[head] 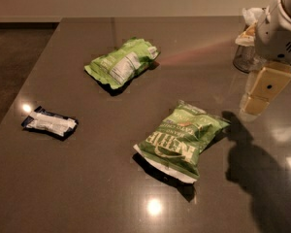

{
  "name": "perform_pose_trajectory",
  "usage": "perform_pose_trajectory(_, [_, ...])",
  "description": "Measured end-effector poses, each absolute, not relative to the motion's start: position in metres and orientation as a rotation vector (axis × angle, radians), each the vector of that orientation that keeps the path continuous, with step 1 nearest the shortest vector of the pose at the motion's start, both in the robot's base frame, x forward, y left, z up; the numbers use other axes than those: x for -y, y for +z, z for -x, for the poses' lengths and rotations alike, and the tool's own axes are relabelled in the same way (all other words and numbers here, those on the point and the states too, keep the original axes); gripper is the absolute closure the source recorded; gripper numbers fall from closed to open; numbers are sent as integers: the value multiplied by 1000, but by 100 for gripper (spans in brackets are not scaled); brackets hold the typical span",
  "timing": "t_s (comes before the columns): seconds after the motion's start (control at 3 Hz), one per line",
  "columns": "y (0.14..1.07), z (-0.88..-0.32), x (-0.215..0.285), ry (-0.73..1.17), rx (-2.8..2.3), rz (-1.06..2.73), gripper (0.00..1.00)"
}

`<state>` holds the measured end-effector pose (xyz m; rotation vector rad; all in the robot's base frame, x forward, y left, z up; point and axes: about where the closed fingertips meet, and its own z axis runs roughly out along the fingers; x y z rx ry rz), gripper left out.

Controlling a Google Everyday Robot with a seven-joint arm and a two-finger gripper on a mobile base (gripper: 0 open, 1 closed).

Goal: Move green rice chip bag near green jalapeno chip bag

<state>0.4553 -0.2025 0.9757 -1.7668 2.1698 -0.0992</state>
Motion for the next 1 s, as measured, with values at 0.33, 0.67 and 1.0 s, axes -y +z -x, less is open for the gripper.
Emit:
perform_pose_trajectory(0.33, [976,-483,183,-95,-2103,1836,0])
perform_pose_trajectory(0.67, [974,-517,154,-88,-2019,1923,0])
perform_pose_trajectory(1.0, [968,-557,119,-82,-1934,2013,0])
